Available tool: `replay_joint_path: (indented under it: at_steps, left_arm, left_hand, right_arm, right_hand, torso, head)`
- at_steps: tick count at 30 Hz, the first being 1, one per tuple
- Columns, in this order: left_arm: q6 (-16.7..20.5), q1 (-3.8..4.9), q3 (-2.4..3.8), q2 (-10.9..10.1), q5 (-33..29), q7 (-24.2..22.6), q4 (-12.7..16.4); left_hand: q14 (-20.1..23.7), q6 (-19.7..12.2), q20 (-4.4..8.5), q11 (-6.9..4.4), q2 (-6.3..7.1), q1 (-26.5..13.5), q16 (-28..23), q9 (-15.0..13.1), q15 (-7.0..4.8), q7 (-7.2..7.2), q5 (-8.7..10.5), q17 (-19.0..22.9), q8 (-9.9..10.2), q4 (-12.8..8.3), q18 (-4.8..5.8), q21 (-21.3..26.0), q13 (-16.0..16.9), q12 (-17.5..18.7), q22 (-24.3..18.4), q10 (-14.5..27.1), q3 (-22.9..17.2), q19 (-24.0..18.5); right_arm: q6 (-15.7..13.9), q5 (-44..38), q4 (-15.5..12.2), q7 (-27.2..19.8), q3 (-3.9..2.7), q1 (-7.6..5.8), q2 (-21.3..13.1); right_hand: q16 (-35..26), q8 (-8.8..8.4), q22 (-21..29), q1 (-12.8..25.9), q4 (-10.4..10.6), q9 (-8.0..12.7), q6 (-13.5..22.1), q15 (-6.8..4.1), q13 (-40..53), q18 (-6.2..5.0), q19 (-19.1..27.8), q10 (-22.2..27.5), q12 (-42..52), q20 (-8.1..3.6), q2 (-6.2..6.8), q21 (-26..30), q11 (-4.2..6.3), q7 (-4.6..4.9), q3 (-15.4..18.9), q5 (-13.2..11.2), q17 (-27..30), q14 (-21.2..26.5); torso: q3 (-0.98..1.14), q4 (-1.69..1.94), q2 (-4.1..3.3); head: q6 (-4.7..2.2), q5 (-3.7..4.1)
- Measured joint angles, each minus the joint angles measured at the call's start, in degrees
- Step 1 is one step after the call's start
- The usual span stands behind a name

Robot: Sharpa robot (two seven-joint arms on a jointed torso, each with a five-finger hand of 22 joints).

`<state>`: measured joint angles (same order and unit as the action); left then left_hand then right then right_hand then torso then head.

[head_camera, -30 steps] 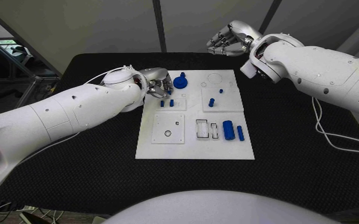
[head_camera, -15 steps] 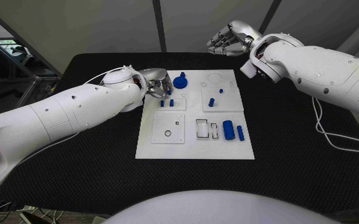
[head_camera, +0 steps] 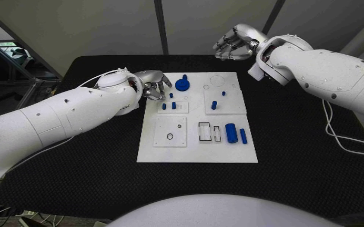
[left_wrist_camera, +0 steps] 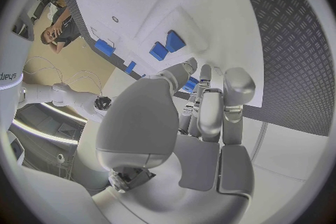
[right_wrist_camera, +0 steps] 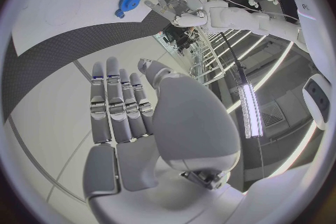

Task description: Assemble the parts on the task board

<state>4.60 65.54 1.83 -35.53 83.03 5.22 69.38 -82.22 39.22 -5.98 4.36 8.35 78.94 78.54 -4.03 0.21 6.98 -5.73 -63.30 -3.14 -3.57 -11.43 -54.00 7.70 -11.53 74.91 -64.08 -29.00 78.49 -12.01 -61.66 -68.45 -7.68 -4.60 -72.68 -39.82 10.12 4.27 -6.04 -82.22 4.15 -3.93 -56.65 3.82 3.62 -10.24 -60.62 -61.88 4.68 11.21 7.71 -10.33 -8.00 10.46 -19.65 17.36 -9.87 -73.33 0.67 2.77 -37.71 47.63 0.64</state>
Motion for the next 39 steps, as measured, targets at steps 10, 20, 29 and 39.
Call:
replay_joint_path:
  at_steps: [10, 20, 29, 39]
  left_arm:
    - [3.2, 0.0, 1.21, -6.0, -1.4, -0.3, 3.5]
    - [9.1, 0.0, 1.44, -13.1, -24.6, -7.0, 9.3]
    - [9.8, -1.14, 1.45, -16.4, -52.6, -17.2, 14.9]
    - [9.4, -1.62, 1.44, -17.7, -65.0, -22.5, 16.8]
  left_hand:
    - [5.8, 14.8, -0.24, 0.8, 0.0, 0.0, -8.0, -1.5, 0.31, 2.05, 0.0, 13.3, -4.9, -0.2, 0.01, 20.3, 0.3, 0.1, 0.0, 0.4, -0.9, -8.0]
    - [16.2, 17.3, -0.52, 0.49, 0.05, -1.5, -25.3, -1.4, 0.59, 1.79, 0.0, 33.4, -5.8, 0.9, 0.04, 32.9, 1.0, -1.7, -3.6, -0.5, 0.8, -13.6]
    - [16.9, 17.9, -1.41, 0.89, 0.01, -3.8, -29.1, -1.3, 1.11, 1.81, 0.0, 35.5, -5.8, 3.3, 0.77, 36.8, 1.3, -2.4, -7.1, 0.3, 5.7, -14.5]
    - [16.9, 18.1, -1.63, 1.4, -0.3, -4.1, -30.0, -1.0, 1.11, 2.02, 0.0, 35.9, -5.8, 4.7, 0.79, 38.6, 1.7, -3.1, -9.3, 0.8, 9.7, -14.3]
  right_arm:
    - [-1.2, -14.8, -5.4, 3.8, 0.14, 0.86, -3.9]
    - [-1.6, -27.3, -12.2, 9.7, 0.36, 4.94, -7.5]
    - [-0.8, -33.2, -13.6, 13.1, 0.42, 7.94, -8.0]
    - [0.8, -36.4, -14.1, 15.1, 0.41, 9.45, -8.0]
  right_hand:
    - [17.6, 1.21, -8.9, -1.6, -3.8, -0.3, -5.8, -4.37, 0.1, 0.01, -11.5, -7.6, 2.8, -7.04, -1.88, -15.1, 3.2, -1.94, 1.6, -2.9, -10.7, -10.7]
    - [44.2, -0.33, -17.4, 1.6, -3.3, 0.0, -6.1, -4.46, 0.1, 0.0, -9.2, -8.4, -0.6, -7.28, -0.06, -26.7, 3.5, -1.67, -2.4, -6.1, -35.4, -10.6]
    - [53.7, -0.32, -19.4, 2.9, -2.9, 0.0, -4.4, -4.01, 0.1, 0.0, -8.7, -5.8, -0.7, -6.73, 1.22, -29.6, 2.76, -1.51, -2.9, -8.7, -45.4, -10.6]
    - [58.1, -0.32, -21.1, 3.1, -2.8, 0.0, -3.3, -3.61, 0.1, 0.0, -8.0, -4.1, -0.7, -6.02, 1.44, -31.9, 2.28, -1.04, -3.5, -6.9, -49.9, -10.6]
  torso:
    - [-0.01, 0.0, 0.03]
    - [-0.05, -0.07, -0.03]
    - [-0.05, 0.05, -0.07]
    - [-0.03, -0.07, -0.12]
  head:
    - [-1.26, 0.89]
    - [-2.66, 3.37]
    - [-3.55, 4.87]
    - [-3.37, 4.8]
